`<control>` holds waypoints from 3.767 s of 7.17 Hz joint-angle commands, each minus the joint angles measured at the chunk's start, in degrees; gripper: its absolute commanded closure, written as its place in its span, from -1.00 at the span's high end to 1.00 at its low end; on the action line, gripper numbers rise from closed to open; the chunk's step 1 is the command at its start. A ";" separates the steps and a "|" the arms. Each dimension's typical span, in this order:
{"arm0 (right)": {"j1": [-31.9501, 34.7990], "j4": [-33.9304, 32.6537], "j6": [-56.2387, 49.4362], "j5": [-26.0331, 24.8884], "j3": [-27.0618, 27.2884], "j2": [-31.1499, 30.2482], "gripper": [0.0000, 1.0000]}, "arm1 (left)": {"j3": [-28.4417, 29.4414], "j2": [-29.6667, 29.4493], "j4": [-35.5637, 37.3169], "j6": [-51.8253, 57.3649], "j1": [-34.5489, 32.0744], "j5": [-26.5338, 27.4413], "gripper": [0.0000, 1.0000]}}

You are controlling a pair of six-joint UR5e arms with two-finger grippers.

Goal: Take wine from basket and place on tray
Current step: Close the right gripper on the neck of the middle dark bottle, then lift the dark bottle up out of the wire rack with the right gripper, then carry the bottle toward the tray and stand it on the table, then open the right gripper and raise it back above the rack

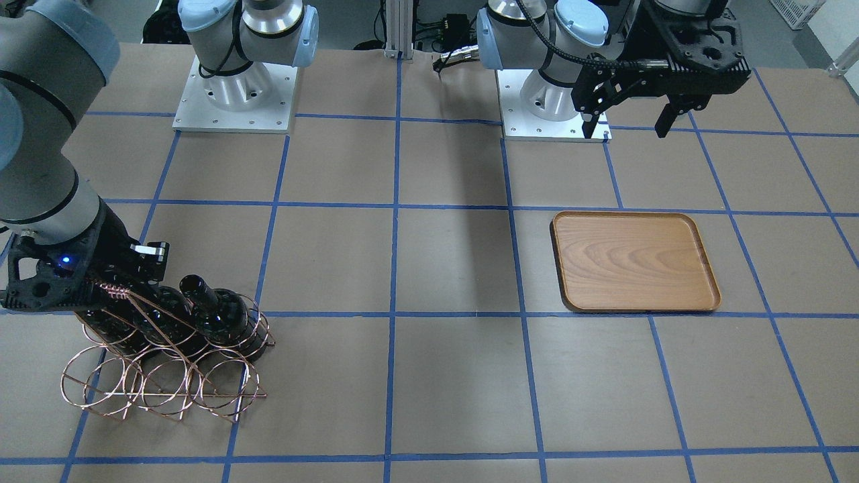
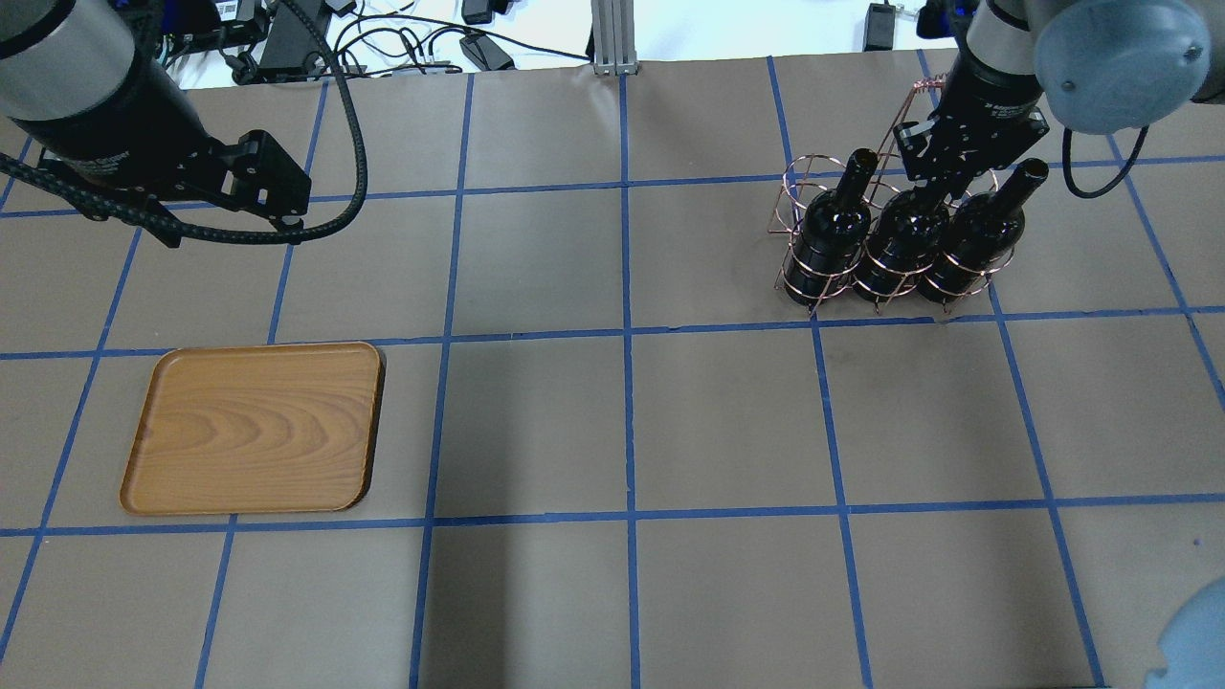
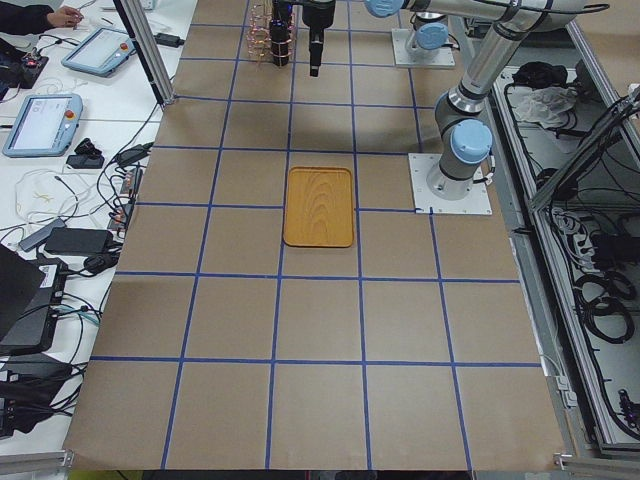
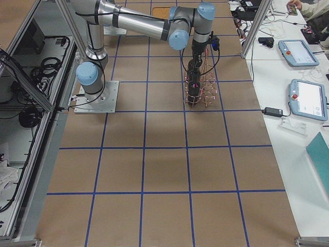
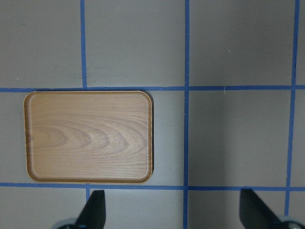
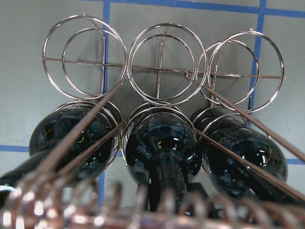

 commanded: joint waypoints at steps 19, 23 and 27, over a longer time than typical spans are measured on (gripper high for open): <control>38.96 -3.24 50.46 3.09 -2.22 3.59 -1.00 | 0.00 0.09 -0.09 0.00 0.01 0.09 1.00; 34.42 5.56 40.76 3.02 -10.00 1.05 1.00 | 0.00 0.09 -0.09 0.00 0.01 0.09 1.00; 14.38 26.98 11.68 2.50 -12.42 -12.99 1.00 | 0.00 -0.35 0.17 -0.35 -0.07 -0.35 1.00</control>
